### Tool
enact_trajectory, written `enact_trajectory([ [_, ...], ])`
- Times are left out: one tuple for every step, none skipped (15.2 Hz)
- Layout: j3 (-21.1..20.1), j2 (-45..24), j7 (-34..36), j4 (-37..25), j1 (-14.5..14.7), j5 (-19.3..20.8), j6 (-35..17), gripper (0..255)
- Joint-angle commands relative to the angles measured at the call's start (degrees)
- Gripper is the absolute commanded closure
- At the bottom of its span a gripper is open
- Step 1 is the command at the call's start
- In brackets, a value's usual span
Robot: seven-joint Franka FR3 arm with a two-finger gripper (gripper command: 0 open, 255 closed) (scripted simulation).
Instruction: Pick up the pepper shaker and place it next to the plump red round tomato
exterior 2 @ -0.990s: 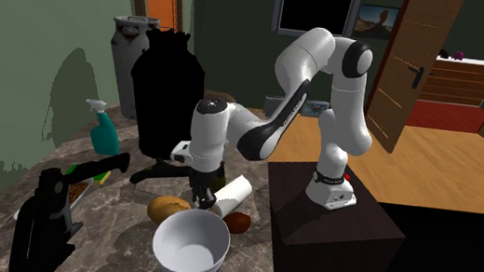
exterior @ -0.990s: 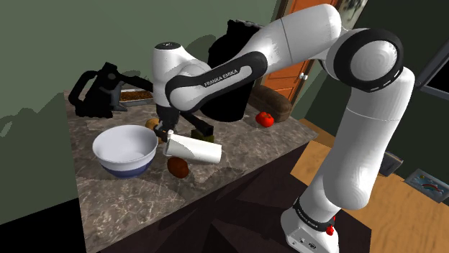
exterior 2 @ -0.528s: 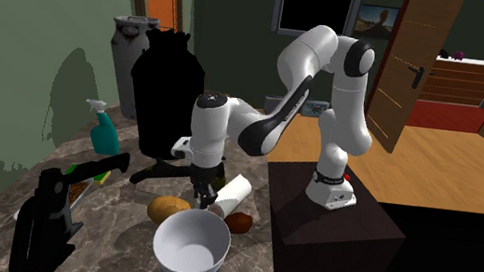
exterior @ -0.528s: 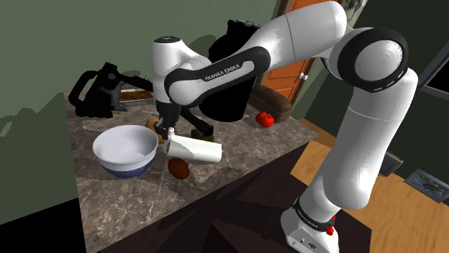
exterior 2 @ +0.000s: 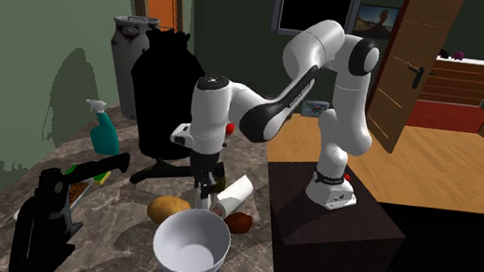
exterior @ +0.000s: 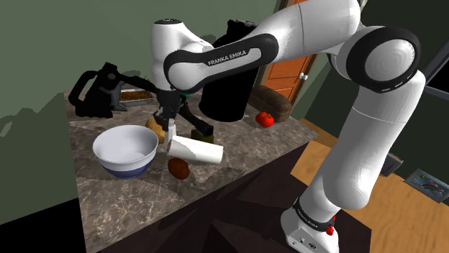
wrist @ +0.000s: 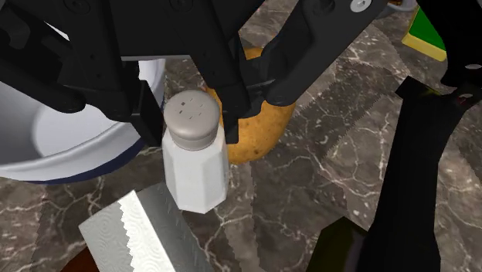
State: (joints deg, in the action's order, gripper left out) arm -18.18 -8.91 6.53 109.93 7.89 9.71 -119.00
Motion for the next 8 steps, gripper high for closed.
enact_trajectory([
  [-0.05, 0.40, -0.29, -1.10, -0.01, -0.27, 1.48, 255],
  [-0.08, 0.65, -0.43, -1.57, -0.02, -0.41, 2.18, 255],
  [-0.10, 0.88, -0.57, -2.07, -0.03, -0.54, 2.89, 255],
  [-0.12, 1.11, -0.71, -2.57, -0.04, -0.67, 3.59, 255],
  [-0.14, 1.32, -0.84, -3.09, -0.05, -0.79, 4.30, 255],
  [-0.16, 1.52, -0.97, -3.62, -0.06, -0.91, 5.01, 255],
  [-0.18, 1.71, -1.09, -4.17, -0.06, -1.02, 5.73, 255],
  [-0.19, 1.88, -1.21, -4.73, -0.06, -1.12, 6.45, 255],
])
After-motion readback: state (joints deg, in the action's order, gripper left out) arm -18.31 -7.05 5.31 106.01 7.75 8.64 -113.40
